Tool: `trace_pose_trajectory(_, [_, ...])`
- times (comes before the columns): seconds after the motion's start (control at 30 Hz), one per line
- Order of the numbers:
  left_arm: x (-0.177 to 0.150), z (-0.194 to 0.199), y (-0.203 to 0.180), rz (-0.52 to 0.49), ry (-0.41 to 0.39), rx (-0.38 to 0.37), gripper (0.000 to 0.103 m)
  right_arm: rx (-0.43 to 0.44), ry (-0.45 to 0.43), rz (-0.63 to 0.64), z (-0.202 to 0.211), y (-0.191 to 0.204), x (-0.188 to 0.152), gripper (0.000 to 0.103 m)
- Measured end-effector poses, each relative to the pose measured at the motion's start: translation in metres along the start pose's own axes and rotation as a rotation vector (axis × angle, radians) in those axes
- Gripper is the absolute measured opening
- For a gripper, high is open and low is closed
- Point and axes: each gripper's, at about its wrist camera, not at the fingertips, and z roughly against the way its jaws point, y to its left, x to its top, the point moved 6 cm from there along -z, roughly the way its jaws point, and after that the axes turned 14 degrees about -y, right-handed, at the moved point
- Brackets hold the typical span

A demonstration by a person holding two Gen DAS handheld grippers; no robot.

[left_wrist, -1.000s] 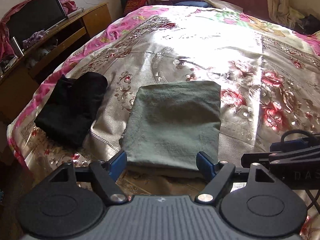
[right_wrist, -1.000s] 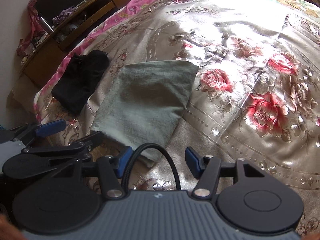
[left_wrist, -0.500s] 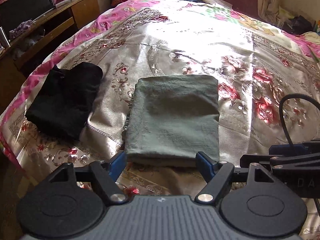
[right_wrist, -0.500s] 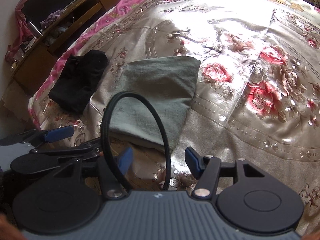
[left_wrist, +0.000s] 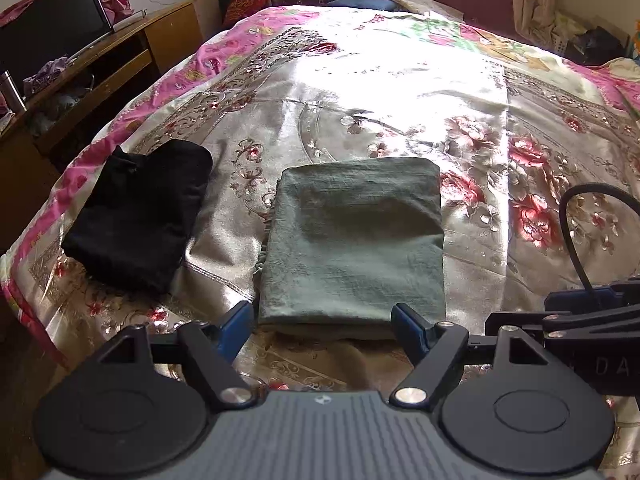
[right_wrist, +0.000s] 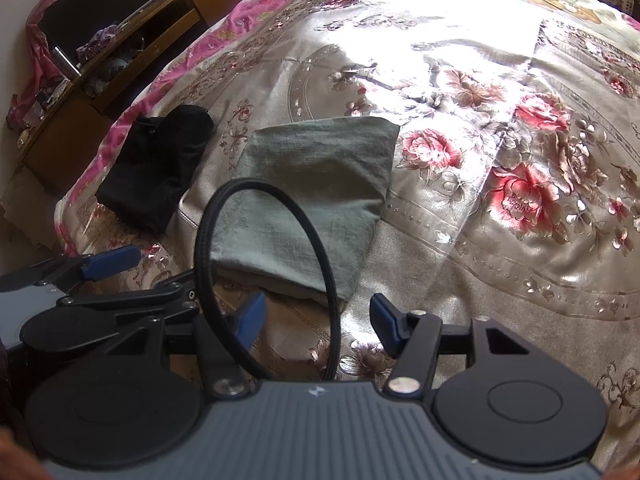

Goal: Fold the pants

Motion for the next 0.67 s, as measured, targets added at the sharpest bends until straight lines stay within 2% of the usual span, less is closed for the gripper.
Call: trace_pose_trajectory(0.67, [0.0016, -0.0044, -0.0016, -0.027, 0.004, -0.001, 0.088, -0.010, 0.009, -0.021, -0.0039, -0.0030, 0.0000, 0.059])
